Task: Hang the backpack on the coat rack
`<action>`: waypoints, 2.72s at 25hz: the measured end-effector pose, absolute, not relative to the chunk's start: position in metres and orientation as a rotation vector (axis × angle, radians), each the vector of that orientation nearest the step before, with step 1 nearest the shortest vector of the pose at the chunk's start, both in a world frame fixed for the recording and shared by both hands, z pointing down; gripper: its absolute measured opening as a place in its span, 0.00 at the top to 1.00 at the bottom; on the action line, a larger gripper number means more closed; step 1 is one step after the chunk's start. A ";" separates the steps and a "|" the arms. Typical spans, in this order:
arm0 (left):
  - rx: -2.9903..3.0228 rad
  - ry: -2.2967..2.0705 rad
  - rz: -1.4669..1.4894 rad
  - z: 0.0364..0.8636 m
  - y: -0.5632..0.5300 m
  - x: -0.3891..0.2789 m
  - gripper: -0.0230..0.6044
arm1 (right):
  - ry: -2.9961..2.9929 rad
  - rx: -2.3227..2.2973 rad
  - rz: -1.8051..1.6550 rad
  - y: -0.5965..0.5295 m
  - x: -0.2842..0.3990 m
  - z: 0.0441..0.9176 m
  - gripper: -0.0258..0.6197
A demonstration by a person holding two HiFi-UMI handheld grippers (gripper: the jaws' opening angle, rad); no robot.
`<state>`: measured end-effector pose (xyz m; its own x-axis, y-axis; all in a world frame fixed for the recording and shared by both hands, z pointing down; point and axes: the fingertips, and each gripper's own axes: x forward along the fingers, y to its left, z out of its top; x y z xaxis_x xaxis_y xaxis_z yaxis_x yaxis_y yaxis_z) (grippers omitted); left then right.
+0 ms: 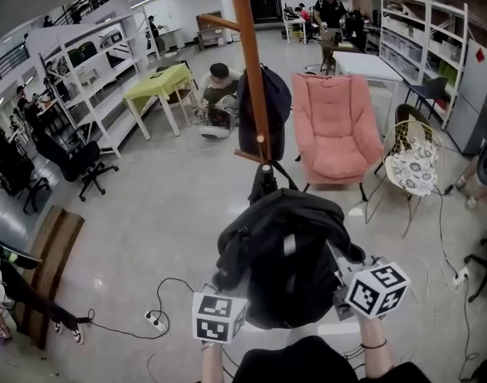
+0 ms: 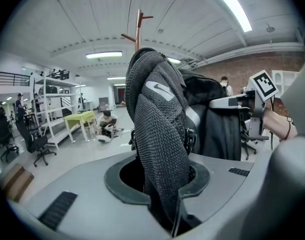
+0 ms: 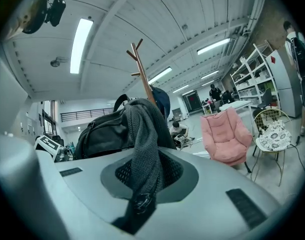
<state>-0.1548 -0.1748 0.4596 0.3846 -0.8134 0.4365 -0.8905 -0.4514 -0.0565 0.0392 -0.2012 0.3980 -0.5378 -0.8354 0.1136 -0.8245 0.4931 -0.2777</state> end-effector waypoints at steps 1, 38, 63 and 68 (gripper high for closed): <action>2.459 -1.532 0.618 0.457 -0.181 -0.157 0.80 | 2.676 -1.495 -0.465 -0.207 0.039 0.395 0.90; 2.327 -1.526 0.681 0.480 -0.326 -0.167 0.80 | 2.775 -1.453 -0.687 -0.361 0.025 0.423 0.90; 2.315 -1.504 0.582 0.507 -0.340 -0.173 0.74 | 2.785 -1.528 -0.615 -0.373 0.027 0.443 0.89; 2.316 -1.534 0.536 0.507 -0.343 -0.176 0.70 | 2.831 -1.503 -0.561 -0.374 0.027 0.442 0.87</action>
<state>-0.1763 -0.3428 0.5072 0.3564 -0.8079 0.4694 -0.9244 -0.3781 0.0510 0.0271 -0.3739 0.4424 -0.5684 -0.7819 0.2561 -0.8205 0.5155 -0.2472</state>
